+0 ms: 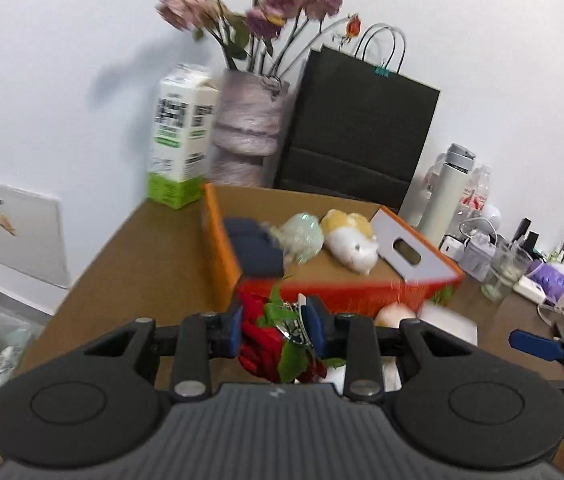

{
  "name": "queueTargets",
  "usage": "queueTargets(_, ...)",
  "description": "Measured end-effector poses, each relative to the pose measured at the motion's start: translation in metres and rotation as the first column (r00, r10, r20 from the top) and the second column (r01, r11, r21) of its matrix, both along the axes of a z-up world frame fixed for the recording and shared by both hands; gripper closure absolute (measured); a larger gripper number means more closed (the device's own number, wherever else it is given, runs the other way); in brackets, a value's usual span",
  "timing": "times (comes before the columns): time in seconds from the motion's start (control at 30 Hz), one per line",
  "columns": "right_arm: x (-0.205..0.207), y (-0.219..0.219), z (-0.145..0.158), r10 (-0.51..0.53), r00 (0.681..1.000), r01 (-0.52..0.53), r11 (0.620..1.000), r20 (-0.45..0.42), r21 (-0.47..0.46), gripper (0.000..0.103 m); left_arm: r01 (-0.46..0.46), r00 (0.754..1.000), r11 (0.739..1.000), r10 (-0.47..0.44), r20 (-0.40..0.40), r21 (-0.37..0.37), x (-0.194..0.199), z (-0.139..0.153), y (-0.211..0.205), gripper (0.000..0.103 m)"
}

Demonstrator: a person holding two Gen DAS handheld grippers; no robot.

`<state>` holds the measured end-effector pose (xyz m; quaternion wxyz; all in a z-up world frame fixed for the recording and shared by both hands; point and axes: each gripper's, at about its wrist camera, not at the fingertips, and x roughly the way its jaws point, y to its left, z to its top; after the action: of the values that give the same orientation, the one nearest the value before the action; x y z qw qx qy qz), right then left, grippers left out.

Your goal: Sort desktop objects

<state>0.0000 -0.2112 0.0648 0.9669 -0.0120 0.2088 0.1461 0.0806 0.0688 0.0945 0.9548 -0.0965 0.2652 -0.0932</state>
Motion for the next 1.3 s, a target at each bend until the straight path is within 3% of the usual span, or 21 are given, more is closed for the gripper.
queueTargets(0.1, 0.064, -0.03, -0.006, -0.126, 0.992, 0.127, 0.992, -0.028, 0.003, 0.031, 0.042, 0.999, 0.999, -0.042, -0.01, 0.024, 0.056, 0.01, -0.028, 0.071)
queueTargets(0.2, 0.123, -0.057, -0.01, -0.219, 0.97, 0.232, 0.964, -0.11, 0.127, 0.032, 0.083, 0.994, 0.996, -0.08, -0.074, 0.031, 0.105, 0.005, -0.057, 0.071)
queueTargets(0.3, 0.163, -0.061, -0.012, -0.201, 0.969, 0.224, 0.959, -0.145, 0.172, 0.042, 0.072, 0.992, 0.992, -0.061, -0.114, 0.101, 0.135, -0.013, -0.078, 0.071)
queueTargets(0.4, 0.194, -0.055, -0.011, -0.121, 0.977, 0.155, 0.969, -0.178, 0.192, 0.049, 0.055, 0.987, 0.991, -0.035, -0.16, 0.119, 0.148, -0.034, -0.082, 0.071)
queueTargets(0.47, 0.211, -0.048, -0.009, -0.14, 0.973, 0.163, 0.979, -0.183, 0.119, 0.051, 0.064, 0.98, 0.989, -0.037, -0.197, 0.132, 0.15, -0.048, -0.085, 0.071)
queueTargets(0.5, 0.213, -0.04, -0.005, -0.162, 0.976, 0.171, 0.984, -0.146, 0.046, 0.061, 0.068, 0.977, 0.987, -0.036, -0.209, 0.148, 0.15, -0.054, -0.087, 0.071)
queueTargets(0.53, 0.217, -0.031, -0.004, -0.152, 0.975, 0.15, 0.988, -0.16, -0.027, 0.069, 0.069, 0.975, 0.984, -0.032, -0.22, 0.163, 0.151, -0.059, -0.088, 0.071)
queueTargets(0.57, 0.225, -0.024, -0.008, -0.138, 0.968, 0.125, 0.989, -0.211, -0.074, 0.071, 0.067, 0.975, 0.987, -0.034, -0.222, 0.143, 0.151, -0.061, -0.085, 0.07)
queueTargets(0.73, 0.218, -0.01, -0.016, -0.156, 0.963, 0.125, 0.981, -0.219, -0.148, 0.075, 0.078, 0.973, 0.983, -0.039, -0.228, 0.166, 0.143, -0.058, -0.076, 0.07)
queueTargets(0.97, 0.185, -0.025, -0.006, -0.027, 0.957, 0.029, 1.0, -0.29, 0.002, 0.072, 0.045, 0.977, 0.98, -0.002, -0.214, 0.195, 0.125, -0.047, -0.063, 0.071)
queueTargets(1.07, 0.15, -0.04, 0.005, 0.012, 0.975, 0.008, 0.996, -0.221, 0.088, 0.064, 0.064, 0.984, 0.978, -0.028, -0.175, 0.2, 0.112, -0.036, -0.063, 0.071)
queueTargets(1.13, 0.125, -0.055, 0.008, 0.05, 0.984, -0.029, 0.992, -0.17, 0.122, 0.043, 0.061, 0.986, 0.976, -0.025, -0.167, 0.21, 0.106, -0.032, -0.063, 0.071)
queueTargets(1.2, 0.11, -0.071, 0.002, 0.023, 0.983, 0.0, 0.992, -0.181, 0.123, 0.034, 0.051, 0.985, 0.982, -0.019, -0.173, 0.184, 0.106, -0.029, -0.062, 0.071)
queueTargets(1.3, 0.109, -0.078, -0.019, -0.104, 0.961, 0.128, 0.988, -0.257, 0.081, 0.032, 0.06, 0.985, 0.985, -0.032, -0.169, 0.161, 0.11, -0.021, -0.074, 0.071)
